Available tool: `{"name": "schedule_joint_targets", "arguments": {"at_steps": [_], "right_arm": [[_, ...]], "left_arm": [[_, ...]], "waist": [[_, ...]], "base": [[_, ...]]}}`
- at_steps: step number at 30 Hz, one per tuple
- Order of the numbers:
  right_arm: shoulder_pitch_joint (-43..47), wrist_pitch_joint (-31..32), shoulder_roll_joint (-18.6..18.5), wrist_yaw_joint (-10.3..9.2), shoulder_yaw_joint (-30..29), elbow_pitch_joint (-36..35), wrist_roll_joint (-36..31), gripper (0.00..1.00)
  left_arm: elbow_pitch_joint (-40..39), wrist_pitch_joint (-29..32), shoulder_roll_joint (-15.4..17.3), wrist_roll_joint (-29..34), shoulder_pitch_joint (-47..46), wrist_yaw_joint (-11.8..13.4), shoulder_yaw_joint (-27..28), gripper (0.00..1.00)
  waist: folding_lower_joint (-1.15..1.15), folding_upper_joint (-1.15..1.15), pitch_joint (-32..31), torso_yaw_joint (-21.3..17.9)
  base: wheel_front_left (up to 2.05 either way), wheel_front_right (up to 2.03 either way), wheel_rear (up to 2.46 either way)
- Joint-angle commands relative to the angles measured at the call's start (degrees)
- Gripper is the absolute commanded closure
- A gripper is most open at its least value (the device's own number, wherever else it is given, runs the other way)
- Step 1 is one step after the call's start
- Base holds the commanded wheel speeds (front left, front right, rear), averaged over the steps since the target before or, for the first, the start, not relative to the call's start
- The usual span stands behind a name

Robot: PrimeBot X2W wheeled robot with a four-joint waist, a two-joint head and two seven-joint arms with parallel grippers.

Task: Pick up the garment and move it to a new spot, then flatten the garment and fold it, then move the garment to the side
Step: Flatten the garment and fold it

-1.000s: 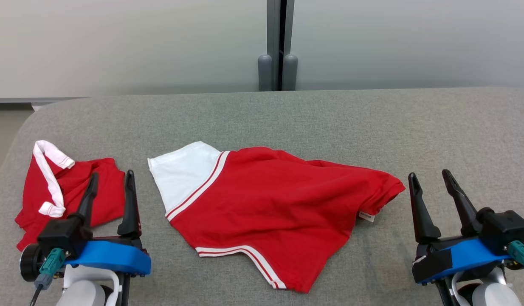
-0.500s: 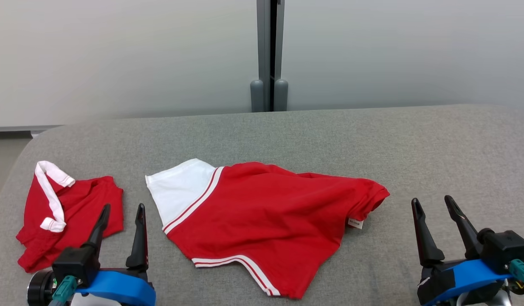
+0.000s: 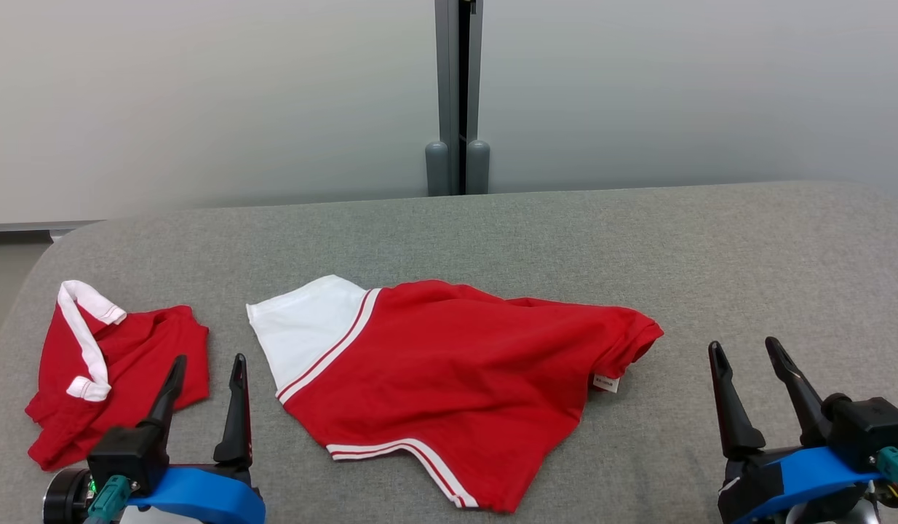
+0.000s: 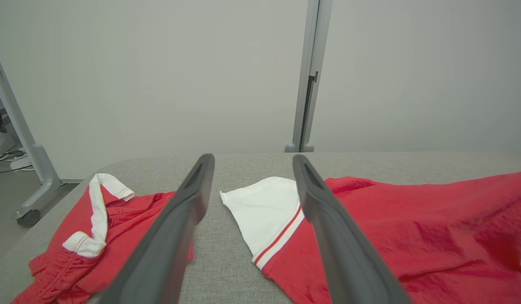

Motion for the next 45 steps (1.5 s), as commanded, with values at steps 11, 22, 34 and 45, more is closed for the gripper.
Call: {"name": "schedule_joint_targets", "arguments": {"at_steps": [11,22,34,45], "right_arm": [[-0.5,0.1,0.0,0.01,-0.1,-0.2,0.1,0.0],[-3.6,-0.1,0.0,0.01,0.6,-1.6,-0.6,0.0],[-6.4,-1.4,0.0,0.01,-0.3,0.0,-0.2,0.0],[-7.6,-2.5,0.0,0.01,-0.6,1.7,1.0,0.0]], "left_arm": [[-0.8,-0.2,-0.2,0.4,-1.6,0.6,-0.9,0.0],[0.1,5.7,-5.8,3.0,-10.7,-5.8,-12.0,0.0],[8.1,17.3,-10.0,4.4,-13.3,-13.8,-26.7,0.0],[14.6,22.4,-9.8,5.3,-16.2,-13.7,-29.6,1.0]], "waist": [[0.0,0.0,0.9,0.0],[0.0,0.0,9.3,-1.0],[0.0,0.0,14.3,-2.2],[0.0,0.0,14.1,-2.0]], "base": [[0.0,0.0,0.0],[0.0,0.0,0.0],[0.0,0.0,0.0],[0.0,0.0,0.0]]}}
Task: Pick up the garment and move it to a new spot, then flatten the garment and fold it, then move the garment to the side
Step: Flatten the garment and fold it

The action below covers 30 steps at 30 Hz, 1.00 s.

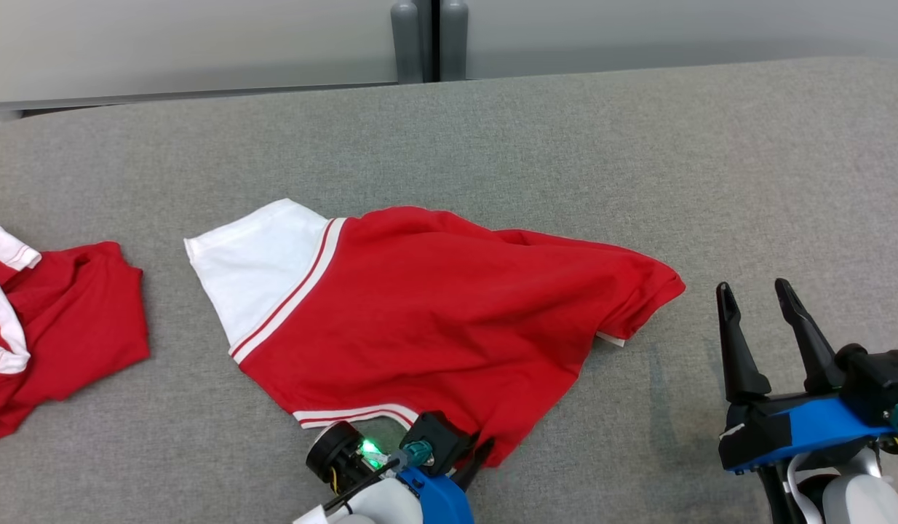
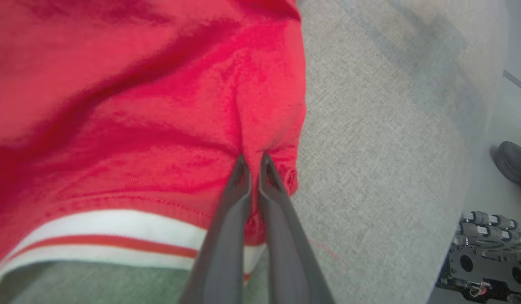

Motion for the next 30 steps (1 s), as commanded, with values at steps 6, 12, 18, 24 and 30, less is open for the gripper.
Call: {"name": "schedule_joint_targets", "arguments": {"at_steps": [6,12,18,24,30], "right_arm": [[0.8,-0.4,0.0,0.01,-1.5,0.4,0.0,0.0],[1.8,-0.1,0.0,0.01,-2.5,0.4,0.6,0.0],[2.4,-0.2,0.0,0.01,-2.6,0.5,1.2,0.0],[2.4,0.1,0.0,0.01,-2.8,-0.4,1.4,0.0],[1.3,0.0,0.0,0.01,-3.0,-1.2,1.6,0.0]], "left_arm": [[-7.4,-5.2,0.4,-1.5,-0.7,-0.4,1.6,1.0],[-20.9,-4.4,3.4,-2.5,0.2,0.2,2.9,1.0],[-32.7,-1.9,6.9,-3.6,0.8,2.6,6.2,1.0],[-35.2,0.9,10.4,-6.5,2.3,6.7,12.0,1.0],[-28.2,0.6,12.2,-10.1,2.5,9.2,17.8,1.0]], "waist": [[0.0,-0.01,-2.3,0.9],[0.0,-0.01,-4.9,2.0],[0.0,-0.01,-6.2,2.3],[0.0,-0.01,-5.5,1.8],[0.0,-0.01,-2.9,1.0]], "base": [[0.0,0.0,0.0],[0.0,0.0,0.0],[0.0,0.0,0.0],[0.0,0.0,0.0],[0.0,0.0,0.0]]}}
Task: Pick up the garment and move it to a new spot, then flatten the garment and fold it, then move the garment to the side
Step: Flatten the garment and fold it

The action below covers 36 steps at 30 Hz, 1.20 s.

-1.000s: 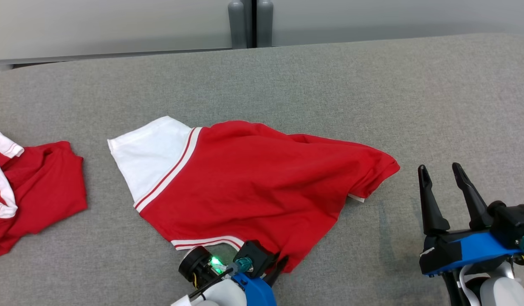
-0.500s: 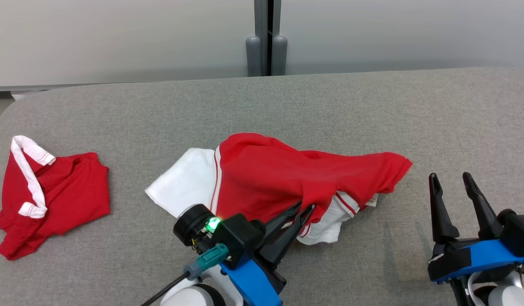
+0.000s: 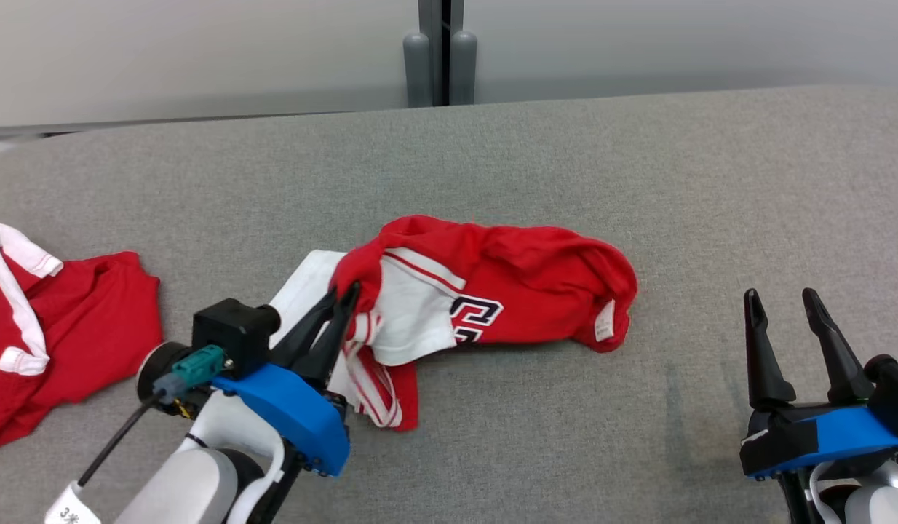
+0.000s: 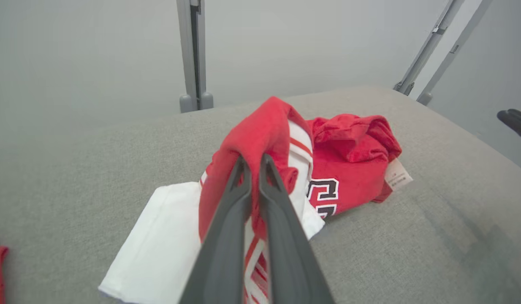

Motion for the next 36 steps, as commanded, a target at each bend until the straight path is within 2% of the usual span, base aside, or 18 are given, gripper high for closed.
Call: {"name": "schedule_joint_targets", "arguments": {"at_steps": [1,4,9,11,17,22,28,36], "right_arm": [[-0.9,-0.2,0.0,0.01,-0.1,-0.3,0.4,0.0],[-1.5,-0.5,0.0,0.01,-0.1,-0.3,0.7,0.0],[-2.5,-1.1,0.0,0.01,-0.1,-0.1,0.6,0.0],[-3.0,-1.3,0.0,0.01,-0.2,0.1,0.4,0.0],[-3.1,-1.5,0.0,0.01,-0.2,0.3,-0.9,0.0],[-2.0,-0.5,0.0,0.01,0.6,-0.8,-1.7,0.0],[-0.4,1.0,0.0,0.01,1.8,-1.8,-2.4,0.0],[2.0,2.5,-0.2,0.01,2.4,-2.9,-2.9,0.0]], "left_arm": [[2.0,-0.4,0.3,-1.0,0.0,0.3,1.1,1.0],[7.5,-1.6,0.1,-3.3,-1.0,-0.2,3.3,1.0],[16.5,-5.2,-1.4,-5.3,-2.8,-2.4,4.7,1.0],[18.9,-7.8,-2.2,-4.9,-3.6,-2.6,5.1,0.0],[22.3,-18.4,-3.8,-1.7,-3.6,0.0,6.9,0.0],[21.3,-24.9,-3.8,1.9,-1.9,4.4,9.6,0.0],[17.3,-26.0,-2.6,4.8,2.8,7.2,12.7,0.0],[13.4,-25.4,-0.7,5.4,9.8,8.2,12.2,0.0]], "waist": [[0.0,0.0,1.0,-0.1],[0.0,0.0,2.9,-0.5],[0.0,0.0,5.2,-0.9],[0.0,0.0,5.5,-0.8],[0.0,0.0,3.9,-0.4],[0.0,0.0,1.3,0.2],[0.0,0.0,-1.9,0.5],[0.0,0.0,-4.8,0.8]], "base": [[0.0,0.0,0.0],[0.0,0.0,0.0],[0.0,0.0,0.0],[0.0,0.0,0.0],[0.0,0.0,0.0],[0.0,0.0,0.0],[0.0,0.0,0.0],[0.0,0.0,0.0]]}}
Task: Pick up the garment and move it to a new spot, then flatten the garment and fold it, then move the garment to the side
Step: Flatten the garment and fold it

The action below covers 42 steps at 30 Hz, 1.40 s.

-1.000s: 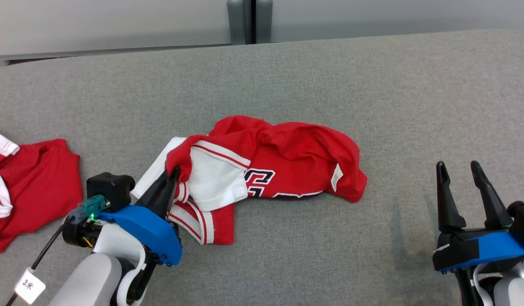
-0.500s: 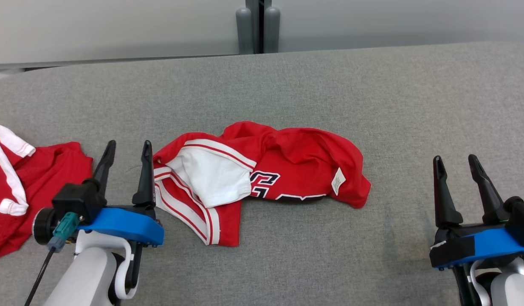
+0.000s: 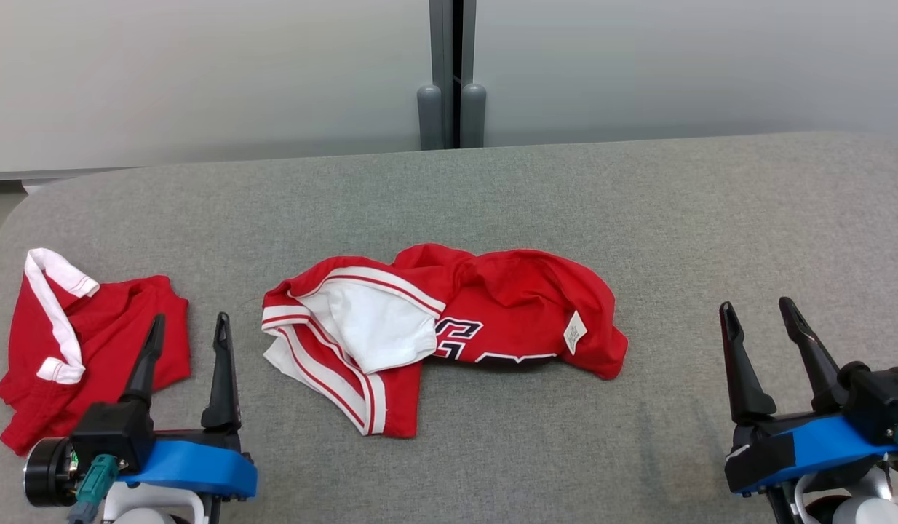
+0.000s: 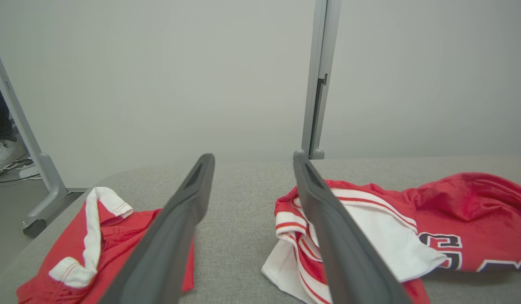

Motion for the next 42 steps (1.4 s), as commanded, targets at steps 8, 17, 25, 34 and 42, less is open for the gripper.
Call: {"name": "schedule_joint_targets", "arguments": {"at_steps": [8,17,25,34,42], "right_arm": [[1.8,1.1,-0.3,0.01,0.1,-1.2,-0.3,0.0],[1.5,1.3,-0.4,0.01,-0.2,-1.3,-0.5,0.0],[1.9,3.2,-2.6,0.01,5.6,3.5,-1.1,0.0],[-5.3,0.6,-3.4,0.01,9.3,15.6,-1.4,0.0],[-10.7,-2.5,-3.9,0.01,11.1,23.4,-0.9,1.0]], "left_arm": [[-2.2,1.1,1.1,-0.3,2.3,1.0,-0.3,0.0],[-2.9,1.5,1.4,-0.4,1.9,1.4,-0.5,0.0],[-3.5,1.2,0.6,0.3,-1.5,1.0,-1.1,0.0],[-2.4,0.4,-1.3,1.0,-5.9,-0.1,-2.3,0.0],[-0.4,-0.1,-2.1,1.2,-7.6,-1.0,-2.0,0.0]], "waist": [[0.01,0.0,-0.8,0.0],[0.01,0.0,-0.4,0.0],[0.01,0.0,3.4,1.5],[0.01,0.0,8.8,3.8],[0.01,0.0,9.9,3.9]], "base": [[0.0,0.0,0.0],[0.0,0.0,0.0],[0.0,0.0,0.0],[0.0,0.0,0.0],[0.0,0.0,0.0]]}}
